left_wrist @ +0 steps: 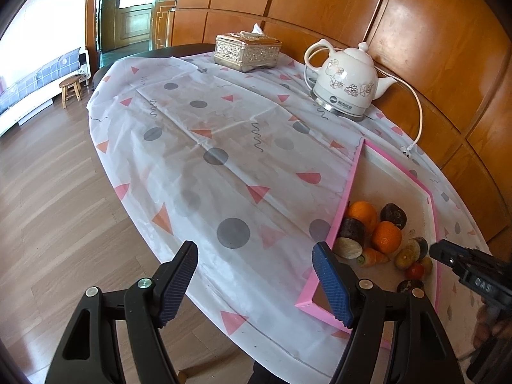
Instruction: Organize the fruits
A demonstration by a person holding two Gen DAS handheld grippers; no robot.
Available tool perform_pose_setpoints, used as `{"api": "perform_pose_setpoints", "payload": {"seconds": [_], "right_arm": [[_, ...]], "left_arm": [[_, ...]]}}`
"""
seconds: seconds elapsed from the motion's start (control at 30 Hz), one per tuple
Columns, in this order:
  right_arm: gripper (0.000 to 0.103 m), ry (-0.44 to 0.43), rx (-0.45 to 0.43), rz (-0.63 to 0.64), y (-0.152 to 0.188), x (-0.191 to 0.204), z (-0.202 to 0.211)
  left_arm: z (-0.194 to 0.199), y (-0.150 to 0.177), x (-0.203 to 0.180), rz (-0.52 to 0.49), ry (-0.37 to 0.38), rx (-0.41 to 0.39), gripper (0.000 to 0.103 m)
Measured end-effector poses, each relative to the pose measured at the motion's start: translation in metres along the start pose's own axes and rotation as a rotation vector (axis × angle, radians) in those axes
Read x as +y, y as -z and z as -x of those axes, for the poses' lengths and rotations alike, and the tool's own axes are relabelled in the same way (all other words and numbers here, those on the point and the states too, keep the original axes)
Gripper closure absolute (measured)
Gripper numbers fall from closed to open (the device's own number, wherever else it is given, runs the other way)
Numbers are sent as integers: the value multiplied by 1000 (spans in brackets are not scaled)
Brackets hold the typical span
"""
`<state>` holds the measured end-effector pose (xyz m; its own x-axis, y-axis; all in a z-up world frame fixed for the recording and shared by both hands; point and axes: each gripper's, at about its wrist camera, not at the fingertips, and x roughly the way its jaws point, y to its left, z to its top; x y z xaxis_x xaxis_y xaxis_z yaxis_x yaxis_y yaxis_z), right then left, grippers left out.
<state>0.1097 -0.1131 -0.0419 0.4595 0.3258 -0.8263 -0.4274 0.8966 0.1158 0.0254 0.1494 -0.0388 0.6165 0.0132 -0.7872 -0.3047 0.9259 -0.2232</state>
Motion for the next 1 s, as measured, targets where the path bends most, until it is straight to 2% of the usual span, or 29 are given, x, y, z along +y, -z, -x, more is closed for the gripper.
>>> {"api": "perform_pose_setpoints", "payload": {"seconds": [0.17,0.3,0.37,0.47,0.57,0.67,0.8,1.0], "right_arm": [[72,-37,-33,13,18,10,23],[73,-91,-17,48,33,27,29],[73,-78,0,70,36,35,23],[73,-15,30,82,37,39,5],[73,0,10,19,31,28,-2],[73,51,7,-14,28,21,-2],[73,47,6,-34,32,20,0],[71,52,-26,-51,39,29,10]], "left_arm": [[2,0,-1,1,6,-3,29],[3,2,-5,-9,17,0,29],[5,3,-8,-17,22,-4,29],[11,3,-11,-27,31,-15,29],[16,4,-13,-34,31,-27,28],[19,4,-13,-36,34,-32,28],[22,5,-17,-47,36,-40,27],[33,5,-25,-76,30,-82,21]]}}
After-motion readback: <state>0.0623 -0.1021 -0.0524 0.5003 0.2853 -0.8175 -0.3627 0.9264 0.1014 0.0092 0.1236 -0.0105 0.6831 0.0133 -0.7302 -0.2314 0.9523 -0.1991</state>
